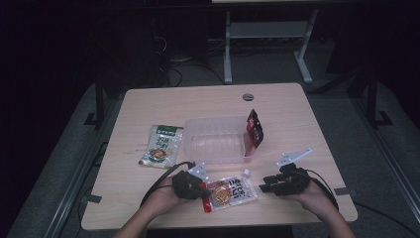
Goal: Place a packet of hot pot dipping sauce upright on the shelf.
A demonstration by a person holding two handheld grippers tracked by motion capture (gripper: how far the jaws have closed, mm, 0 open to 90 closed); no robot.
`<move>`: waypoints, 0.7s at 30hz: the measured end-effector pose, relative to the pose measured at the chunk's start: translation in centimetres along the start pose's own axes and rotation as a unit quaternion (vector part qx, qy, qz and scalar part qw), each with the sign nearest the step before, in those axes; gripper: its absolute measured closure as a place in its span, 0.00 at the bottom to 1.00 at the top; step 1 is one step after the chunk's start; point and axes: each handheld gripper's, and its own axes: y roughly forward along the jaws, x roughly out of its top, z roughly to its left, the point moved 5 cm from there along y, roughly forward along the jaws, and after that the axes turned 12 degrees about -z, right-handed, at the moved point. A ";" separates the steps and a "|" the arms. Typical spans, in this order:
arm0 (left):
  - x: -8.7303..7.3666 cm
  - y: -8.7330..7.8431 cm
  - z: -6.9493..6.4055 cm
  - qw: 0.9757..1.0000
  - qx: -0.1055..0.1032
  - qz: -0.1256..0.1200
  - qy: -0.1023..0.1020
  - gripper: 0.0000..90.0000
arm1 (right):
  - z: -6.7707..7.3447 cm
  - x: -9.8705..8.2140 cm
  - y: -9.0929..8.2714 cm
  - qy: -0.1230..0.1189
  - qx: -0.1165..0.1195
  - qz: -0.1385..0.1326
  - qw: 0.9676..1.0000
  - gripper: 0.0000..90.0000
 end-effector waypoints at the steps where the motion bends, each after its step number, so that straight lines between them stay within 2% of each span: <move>1: 0.0 0.1 0.0 1.000 0.001 0.001 -0.001 1.00 | 0.1 -0.5 -0.1 0.006 -0.001 0.004 1.000 0.61; 5: 0.0 0.2 0.0 1.000 0.000 0.004 -0.001 1.00 | -0.1 -0.7 0.2 0.018 0.001 0.010 1.000 0.56; 7: 0.0 0.2 0.0 1.000 0.001 0.005 -0.002 1.00 | -0.2 -0.8 0.8 0.027 0.011 0.016 0.999 0.53; 18: 0.0 0.2 0.1 1.000 -0.002 0.004 -0.006 1.00 | 0.0 -0.9 2.8 0.020 0.037 0.040 0.998 0.51; 21: -0.1 0.2 0.1 1.000 -0.003 0.005 -0.007 1.00 | 0.2 -0.7 3.2 0.021 0.045 0.039 0.998 0.51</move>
